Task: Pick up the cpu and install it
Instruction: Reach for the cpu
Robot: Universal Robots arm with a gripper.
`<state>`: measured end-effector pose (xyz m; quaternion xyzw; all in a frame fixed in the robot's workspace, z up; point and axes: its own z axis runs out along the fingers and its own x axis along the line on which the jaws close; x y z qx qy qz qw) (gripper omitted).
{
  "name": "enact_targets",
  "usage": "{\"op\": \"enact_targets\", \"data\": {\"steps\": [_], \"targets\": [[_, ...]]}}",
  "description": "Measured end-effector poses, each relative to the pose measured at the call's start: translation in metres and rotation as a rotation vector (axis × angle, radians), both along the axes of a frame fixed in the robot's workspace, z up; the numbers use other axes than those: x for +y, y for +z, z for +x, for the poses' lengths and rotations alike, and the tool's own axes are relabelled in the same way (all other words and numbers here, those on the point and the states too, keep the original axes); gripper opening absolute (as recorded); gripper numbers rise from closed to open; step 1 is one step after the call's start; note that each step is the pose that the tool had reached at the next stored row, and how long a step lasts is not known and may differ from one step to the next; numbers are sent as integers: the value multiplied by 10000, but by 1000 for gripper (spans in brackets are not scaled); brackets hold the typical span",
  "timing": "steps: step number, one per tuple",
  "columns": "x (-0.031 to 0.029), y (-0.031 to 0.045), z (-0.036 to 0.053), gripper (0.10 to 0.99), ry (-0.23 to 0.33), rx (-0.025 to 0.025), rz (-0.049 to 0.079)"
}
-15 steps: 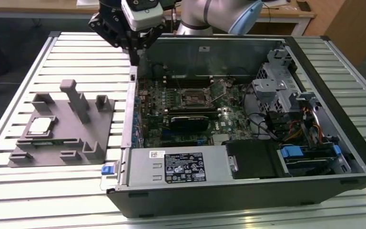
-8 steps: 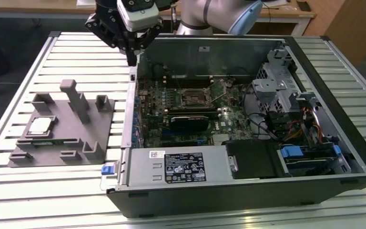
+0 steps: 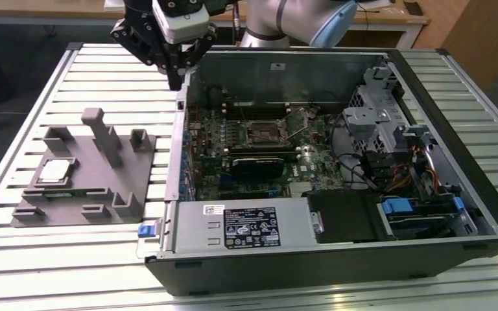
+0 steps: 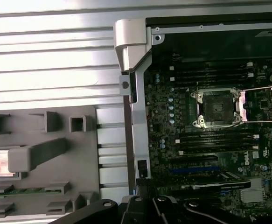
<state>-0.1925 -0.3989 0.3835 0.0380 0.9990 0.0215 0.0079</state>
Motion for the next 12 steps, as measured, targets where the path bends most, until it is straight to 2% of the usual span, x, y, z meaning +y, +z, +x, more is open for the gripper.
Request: {"op": "enact_targets", "data": {"steps": [12], "targets": [[0, -14, -88, 106, 0, 7, 0]]}}
